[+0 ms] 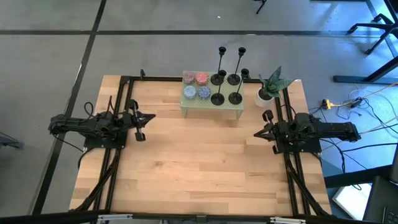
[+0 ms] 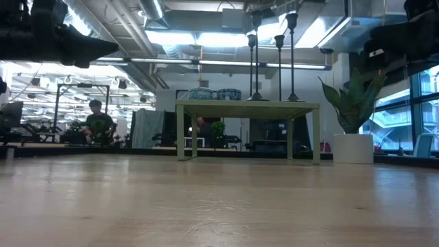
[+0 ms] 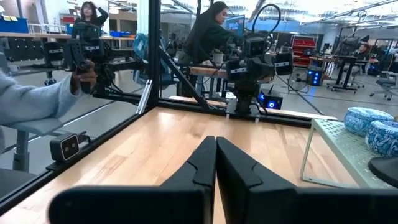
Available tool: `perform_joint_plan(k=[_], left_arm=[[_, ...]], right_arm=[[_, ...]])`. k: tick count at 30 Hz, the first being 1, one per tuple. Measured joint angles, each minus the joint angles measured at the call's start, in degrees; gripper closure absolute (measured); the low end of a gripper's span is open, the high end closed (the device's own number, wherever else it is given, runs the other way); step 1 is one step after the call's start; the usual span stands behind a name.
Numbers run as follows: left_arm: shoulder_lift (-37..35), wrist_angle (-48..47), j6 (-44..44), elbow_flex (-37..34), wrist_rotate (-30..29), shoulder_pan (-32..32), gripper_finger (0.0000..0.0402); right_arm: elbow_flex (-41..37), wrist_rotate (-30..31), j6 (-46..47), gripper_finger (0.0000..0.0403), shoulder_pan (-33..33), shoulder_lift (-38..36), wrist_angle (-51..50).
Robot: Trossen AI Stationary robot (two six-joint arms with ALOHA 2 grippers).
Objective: Pick & Place candle stick holders
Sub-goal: Return to Home Position
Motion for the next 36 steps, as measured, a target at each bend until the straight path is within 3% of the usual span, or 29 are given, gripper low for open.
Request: perform_joint_plan(k=[9, 14, 21, 28, 36], left_arm=[[0.0, 0.02, 0.0, 0.0, -0.6, 0.0, 0.0394], [0.0, 0.02, -0.2, 0.0, -0.58, 0.0, 0.0394], [0.0, 0.02, -0.61, 0.0, -0.56, 0.0, 0.0395], [0.0, 0.01, -0.57, 0.0, -0.6, 0.0, 0.0395], [0.0, 0.0, -0.48, 0.0, -0.62, 0.0, 0.0395]], right_arm=[[-0.27, 0.0, 1.18, 0.0387, 0.0, 0.0, 1.14], [-5.04, 0.02, 1.05, 0.0387, 0.0, 0.02, 9.94], [-5.03, 1.78, 0.09, 0.0387, -0.15, 0.04, 9.33], [-5.02, 11.92, 4.21, 0.0387, -0.15, 0.33, 5.37], [-5.0, 12.04, 2.71, 0.0387, -0.15, 0.35, 5.19]])
